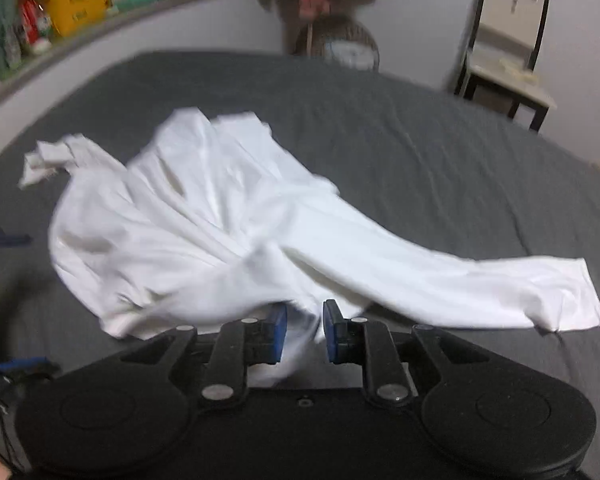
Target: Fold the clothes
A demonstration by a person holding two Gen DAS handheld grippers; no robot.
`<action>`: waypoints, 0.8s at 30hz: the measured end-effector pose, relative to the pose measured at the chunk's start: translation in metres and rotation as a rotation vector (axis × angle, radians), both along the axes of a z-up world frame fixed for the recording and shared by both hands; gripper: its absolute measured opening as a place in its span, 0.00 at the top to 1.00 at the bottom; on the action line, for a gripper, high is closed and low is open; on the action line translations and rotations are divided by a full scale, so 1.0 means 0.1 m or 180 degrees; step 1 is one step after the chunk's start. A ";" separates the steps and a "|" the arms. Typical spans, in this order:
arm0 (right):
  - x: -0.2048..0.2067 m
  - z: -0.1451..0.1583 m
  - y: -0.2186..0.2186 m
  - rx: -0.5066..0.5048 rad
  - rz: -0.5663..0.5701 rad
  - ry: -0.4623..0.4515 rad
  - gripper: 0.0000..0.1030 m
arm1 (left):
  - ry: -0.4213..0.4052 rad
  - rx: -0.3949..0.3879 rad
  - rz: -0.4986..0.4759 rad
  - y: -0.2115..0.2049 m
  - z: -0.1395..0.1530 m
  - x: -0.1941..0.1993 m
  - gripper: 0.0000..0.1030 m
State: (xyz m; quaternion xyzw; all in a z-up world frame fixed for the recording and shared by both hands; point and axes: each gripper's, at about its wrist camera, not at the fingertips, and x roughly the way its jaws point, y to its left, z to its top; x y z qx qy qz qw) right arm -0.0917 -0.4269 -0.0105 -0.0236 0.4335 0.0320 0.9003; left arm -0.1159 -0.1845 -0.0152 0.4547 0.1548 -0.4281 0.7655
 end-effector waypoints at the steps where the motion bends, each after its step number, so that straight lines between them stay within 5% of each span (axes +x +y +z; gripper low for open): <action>1: -0.11 0.07 0.09 -0.0003 0.0008 -0.0150 0.65 | 0.0015 0.0001 -0.0012 0.03 -0.01 -0.03 0.01; 3: -0.28 0.14 0.27 0.0090 0.0081 -0.0317 0.54 | 0.0043 0.0004 -0.0028 0.07 -0.05 -0.08 0.01; 7: -0.50 0.16 0.63 0.0426 0.0319 -0.0430 0.55 | 0.0057 -0.0008 -0.0060 0.12 -0.08 -0.15 0.01; 13: -0.10 -0.31 0.92 0.0741 0.0463 0.0082 0.58 | 0.0018 -0.0057 -0.0040 0.18 -0.08 -0.15 0.01; 15: 0.04 -0.44 1.00 0.0713 0.0412 0.0191 0.64 | 0.0012 -0.0061 0.0000 0.20 -0.09 -0.14 0.01; 19: 0.19 -0.54 1.00 0.1000 0.0407 0.0304 0.98 | -0.0039 -0.0034 0.0035 0.24 -0.11 -0.13 0.01; 22: 0.10 -0.43 0.90 0.1236 0.0465 0.0215 0.98 | -0.0131 -0.0006 0.0027 0.21 -0.15 -0.06 0.01; 24: -0.01 -0.29 0.70 0.1667 0.0453 0.0148 0.98 | -0.0236 0.0016 -0.0008 0.18 -0.17 -0.05 0.01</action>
